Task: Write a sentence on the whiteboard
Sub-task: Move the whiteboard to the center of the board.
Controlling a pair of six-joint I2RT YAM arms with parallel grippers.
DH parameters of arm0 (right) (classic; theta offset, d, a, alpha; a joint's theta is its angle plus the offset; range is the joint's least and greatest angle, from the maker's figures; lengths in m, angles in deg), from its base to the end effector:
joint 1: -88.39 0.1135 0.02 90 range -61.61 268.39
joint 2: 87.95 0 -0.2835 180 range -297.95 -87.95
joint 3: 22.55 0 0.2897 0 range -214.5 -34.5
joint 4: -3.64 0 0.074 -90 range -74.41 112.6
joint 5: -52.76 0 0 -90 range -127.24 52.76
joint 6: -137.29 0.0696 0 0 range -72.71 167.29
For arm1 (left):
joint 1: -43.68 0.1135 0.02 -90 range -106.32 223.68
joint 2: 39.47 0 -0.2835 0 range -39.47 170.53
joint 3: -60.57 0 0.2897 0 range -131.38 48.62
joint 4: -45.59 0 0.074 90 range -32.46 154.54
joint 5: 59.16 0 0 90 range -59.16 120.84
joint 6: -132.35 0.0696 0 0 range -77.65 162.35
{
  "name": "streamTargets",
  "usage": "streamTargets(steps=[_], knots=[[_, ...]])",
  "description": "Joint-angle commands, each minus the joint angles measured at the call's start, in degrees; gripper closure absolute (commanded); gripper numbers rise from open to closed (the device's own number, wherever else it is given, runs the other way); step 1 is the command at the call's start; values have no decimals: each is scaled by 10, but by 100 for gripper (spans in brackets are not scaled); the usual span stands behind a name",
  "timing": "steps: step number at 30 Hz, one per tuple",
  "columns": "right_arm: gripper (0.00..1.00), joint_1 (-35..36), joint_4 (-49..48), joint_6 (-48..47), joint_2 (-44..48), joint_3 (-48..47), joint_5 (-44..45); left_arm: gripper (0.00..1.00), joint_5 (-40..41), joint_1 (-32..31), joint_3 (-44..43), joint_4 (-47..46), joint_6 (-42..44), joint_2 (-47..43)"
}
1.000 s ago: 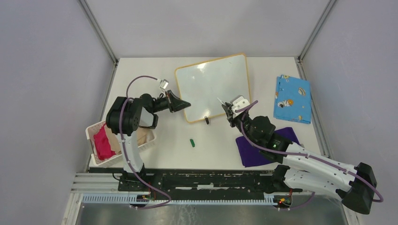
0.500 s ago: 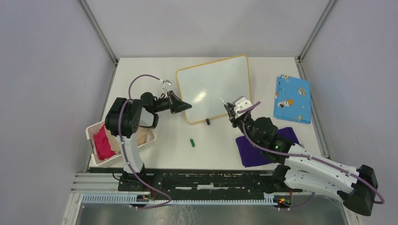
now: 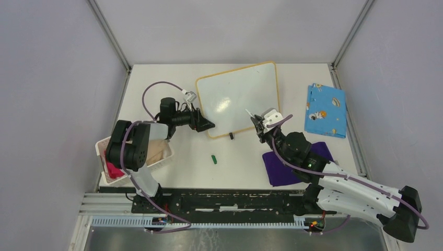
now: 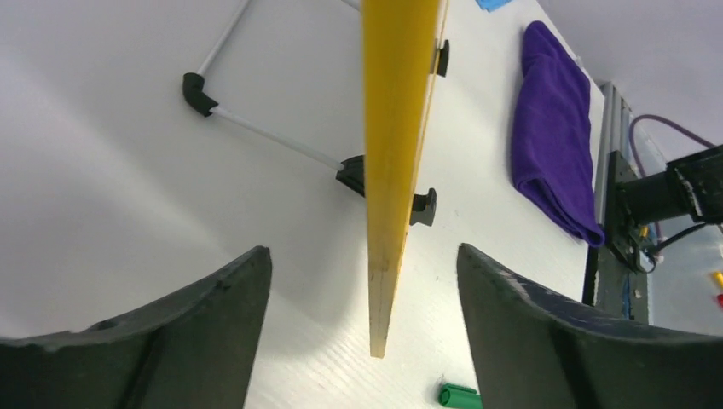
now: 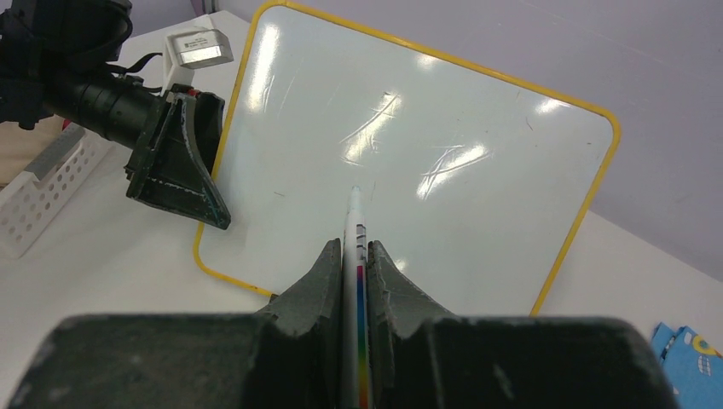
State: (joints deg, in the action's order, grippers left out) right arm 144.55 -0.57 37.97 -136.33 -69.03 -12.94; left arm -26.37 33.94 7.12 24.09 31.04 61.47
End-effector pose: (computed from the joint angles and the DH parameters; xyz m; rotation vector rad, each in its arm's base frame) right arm 0.1678 0.1988 0.3214 -0.5304 1.4489 0.3256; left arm 0.3547 -0.1203 0.1293 0.6209 1.9068 -1.2344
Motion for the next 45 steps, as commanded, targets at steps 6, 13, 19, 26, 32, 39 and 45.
streamTargets(steps=[6,13,19,26,32,39,45], knots=[[100,3,-25,-3,23,2,4,0,155,0,29,102,65,-134],[100,3,-23,0,29,1,-4,0,441,0,14,256,46,-269],[100,2,-35,4,39,14,-2,0,716,1,-25,396,-130,-406],[100,2,-32,5,40,13,9,0,582,-71,-38,396,-189,-454],[100,2,-26,3,64,26,43,2,884,-391,-66,458,-279,-418],[100,2,-3,11,125,55,106,22,972,-521,-112,479,-377,-287],[100,2,17,19,188,71,145,38,942,-530,-181,462,-369,-154]])
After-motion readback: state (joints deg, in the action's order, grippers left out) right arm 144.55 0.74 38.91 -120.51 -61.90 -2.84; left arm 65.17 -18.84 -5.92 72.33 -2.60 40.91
